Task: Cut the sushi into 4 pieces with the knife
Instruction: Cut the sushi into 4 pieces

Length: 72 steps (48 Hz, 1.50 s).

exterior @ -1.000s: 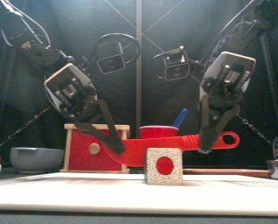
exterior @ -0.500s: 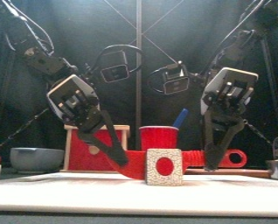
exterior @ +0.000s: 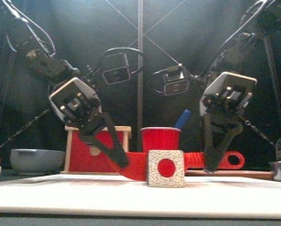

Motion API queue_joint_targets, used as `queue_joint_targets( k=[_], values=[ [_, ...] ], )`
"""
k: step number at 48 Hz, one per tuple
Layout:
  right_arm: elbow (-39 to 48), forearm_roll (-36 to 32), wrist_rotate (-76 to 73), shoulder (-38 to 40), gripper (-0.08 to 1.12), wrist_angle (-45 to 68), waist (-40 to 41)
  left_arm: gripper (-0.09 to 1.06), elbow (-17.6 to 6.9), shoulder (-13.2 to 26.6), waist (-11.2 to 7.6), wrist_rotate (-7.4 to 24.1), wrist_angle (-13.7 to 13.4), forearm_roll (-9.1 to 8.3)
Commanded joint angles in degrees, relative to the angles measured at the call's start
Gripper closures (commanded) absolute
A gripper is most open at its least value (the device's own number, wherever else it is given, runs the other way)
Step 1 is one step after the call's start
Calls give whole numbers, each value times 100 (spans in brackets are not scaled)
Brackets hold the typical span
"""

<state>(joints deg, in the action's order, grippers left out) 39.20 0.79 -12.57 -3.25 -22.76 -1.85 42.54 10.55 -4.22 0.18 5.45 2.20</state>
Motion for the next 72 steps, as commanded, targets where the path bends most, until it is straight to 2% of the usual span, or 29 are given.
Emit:
queue_joint_targets(
  k=[1,14,22,25,33,42,49,57,65,72],
  values=[
    [-62,-97,-18,0,73,-9,272,61,26,0,158,26,-35,-132],
    [-88,-149,-26,9,73,-9,404,61,18,0,413,18,-35,-352],
    [-229,-149,-18,132,73,-123,360,61,-9,-185,404,18,-53,-378],
    [-316,-149,-18,237,73,-211,360,61,-26,-334,387,26,-114,-378],
    [-510,-114,-26,527,73,-519,237,61,-149,-835,378,18,-536,-483],
    [-589,0,-35,712,73,-615,44,61,-308,-1125,88,9,-949,-650],
    [-589,167,-35,747,73,-615,-123,61,-404,-1107,-193,0,-1187,-659],
    [-563,299,-35,747,73,-615,-220,61,-483,-1020,-369,-18,-1230,-615],
    [-527,334,-44,738,73,-615,-237,61,-527,-940,-387,-26,-1230,-545],
    [-483,387,-44,729,73,-615,-272,61,-545,-905,-475,-26,-1239,-422]
  ],
)
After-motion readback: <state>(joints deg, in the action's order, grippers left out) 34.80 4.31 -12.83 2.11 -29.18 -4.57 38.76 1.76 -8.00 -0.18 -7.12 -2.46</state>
